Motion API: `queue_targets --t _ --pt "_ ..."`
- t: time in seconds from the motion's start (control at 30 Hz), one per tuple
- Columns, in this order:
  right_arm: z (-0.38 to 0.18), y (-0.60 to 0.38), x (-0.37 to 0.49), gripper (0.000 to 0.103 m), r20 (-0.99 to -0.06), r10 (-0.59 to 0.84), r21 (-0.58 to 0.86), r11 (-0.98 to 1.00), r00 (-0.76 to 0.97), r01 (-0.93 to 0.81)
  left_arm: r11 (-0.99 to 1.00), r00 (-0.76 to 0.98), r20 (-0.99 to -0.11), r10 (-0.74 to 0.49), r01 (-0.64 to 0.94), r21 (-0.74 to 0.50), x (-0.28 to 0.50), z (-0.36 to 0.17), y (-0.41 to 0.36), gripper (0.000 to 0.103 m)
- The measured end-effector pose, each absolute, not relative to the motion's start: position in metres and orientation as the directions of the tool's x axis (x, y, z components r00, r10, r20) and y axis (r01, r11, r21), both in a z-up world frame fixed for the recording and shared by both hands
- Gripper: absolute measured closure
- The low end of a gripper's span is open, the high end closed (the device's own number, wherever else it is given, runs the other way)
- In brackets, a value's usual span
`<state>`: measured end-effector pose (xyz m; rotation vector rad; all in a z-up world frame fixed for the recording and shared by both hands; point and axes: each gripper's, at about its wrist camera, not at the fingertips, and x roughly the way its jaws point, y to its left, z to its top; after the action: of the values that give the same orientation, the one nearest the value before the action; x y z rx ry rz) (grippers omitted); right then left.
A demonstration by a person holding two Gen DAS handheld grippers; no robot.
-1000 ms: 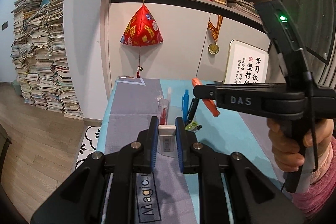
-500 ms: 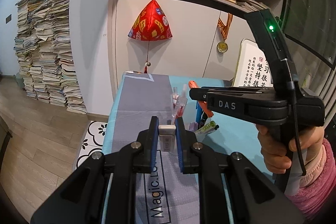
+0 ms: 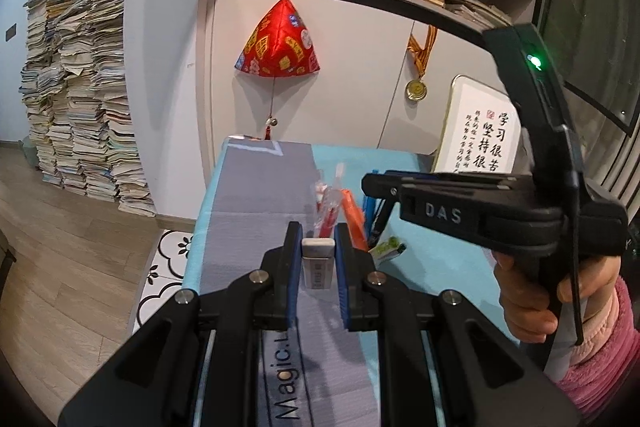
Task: Organize stationery
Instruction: 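Drop the eraser into the frosted cup with the left gripper while the right drops the highlighter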
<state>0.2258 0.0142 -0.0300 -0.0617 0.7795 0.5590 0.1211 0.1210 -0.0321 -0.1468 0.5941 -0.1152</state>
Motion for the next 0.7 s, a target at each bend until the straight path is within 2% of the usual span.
queue_targets --t 0.27,0.4,0.7 --pt "-0.024 -0.027 0.202 0.084 -0.659 0.429 0.125 0.873 0.618 -0.472 0.975 0.832 -0.513 -0.210 0.137 -0.176 0.144 -0.019 0.097 0.089" --pt "-0.035 -0.044 0.196 0.084 -0.688 0.362 0.073 0.897 0.629 -0.436 0.983 0.820 -0.544 -0.181 0.127 -0.136 0.160 -0.027 0.086 0.089" --pt "-0.054 -0.081 0.196 0.084 -0.721 0.345 0.119 0.916 0.601 -0.384 0.991 0.798 -0.589 -0.130 0.089 -0.098 0.173 -0.046 0.079 0.089"
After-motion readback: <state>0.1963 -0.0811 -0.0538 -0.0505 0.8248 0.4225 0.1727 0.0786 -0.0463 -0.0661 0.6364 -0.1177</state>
